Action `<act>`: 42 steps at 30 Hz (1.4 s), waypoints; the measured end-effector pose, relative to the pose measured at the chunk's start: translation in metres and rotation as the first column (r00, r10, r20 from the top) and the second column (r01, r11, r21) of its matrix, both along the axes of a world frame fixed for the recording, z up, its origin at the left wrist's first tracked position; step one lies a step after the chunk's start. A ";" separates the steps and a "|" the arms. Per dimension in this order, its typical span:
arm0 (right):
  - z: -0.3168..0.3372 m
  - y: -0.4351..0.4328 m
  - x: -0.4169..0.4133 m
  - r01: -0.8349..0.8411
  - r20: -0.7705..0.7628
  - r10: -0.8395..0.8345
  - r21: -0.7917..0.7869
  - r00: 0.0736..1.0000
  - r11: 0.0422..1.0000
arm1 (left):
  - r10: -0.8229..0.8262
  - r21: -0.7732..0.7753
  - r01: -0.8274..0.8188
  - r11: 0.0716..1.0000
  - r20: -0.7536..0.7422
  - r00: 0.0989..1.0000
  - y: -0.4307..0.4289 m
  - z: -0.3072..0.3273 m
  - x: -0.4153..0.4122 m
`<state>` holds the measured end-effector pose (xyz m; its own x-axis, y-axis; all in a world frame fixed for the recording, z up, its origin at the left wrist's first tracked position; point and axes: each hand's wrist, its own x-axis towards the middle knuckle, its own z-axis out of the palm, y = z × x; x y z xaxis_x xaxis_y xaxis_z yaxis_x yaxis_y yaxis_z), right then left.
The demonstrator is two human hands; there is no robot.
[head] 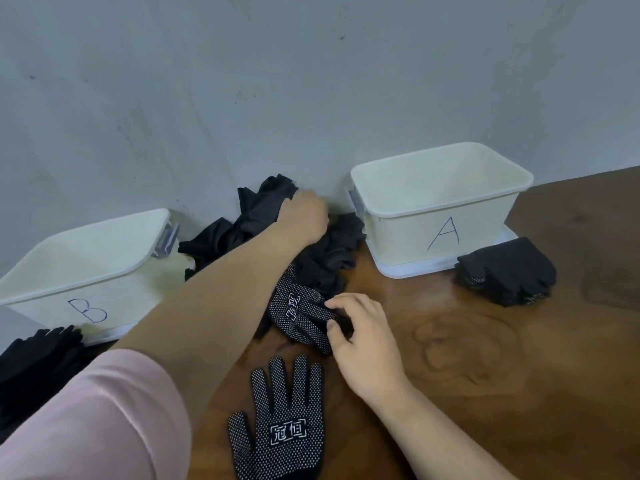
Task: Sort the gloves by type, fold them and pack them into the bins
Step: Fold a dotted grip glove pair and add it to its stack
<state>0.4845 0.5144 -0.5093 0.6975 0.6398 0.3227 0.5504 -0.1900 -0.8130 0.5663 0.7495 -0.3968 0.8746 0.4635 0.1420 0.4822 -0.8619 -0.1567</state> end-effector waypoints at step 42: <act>0.150 0.005 -0.051 0.081 -0.602 0.366 0.586 0.710 0.807 | 0.532 -0.830 0.361 0.425 0.551 0.643 -0.055 0.022 -0.270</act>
<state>0.4331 0.5199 -0.3590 0.7729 0.6212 0.1298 -0.1936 0.4256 -0.8840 0.2963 0.6948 -0.3746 0.6335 0.7660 0.1089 0.1049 -0.2244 0.9688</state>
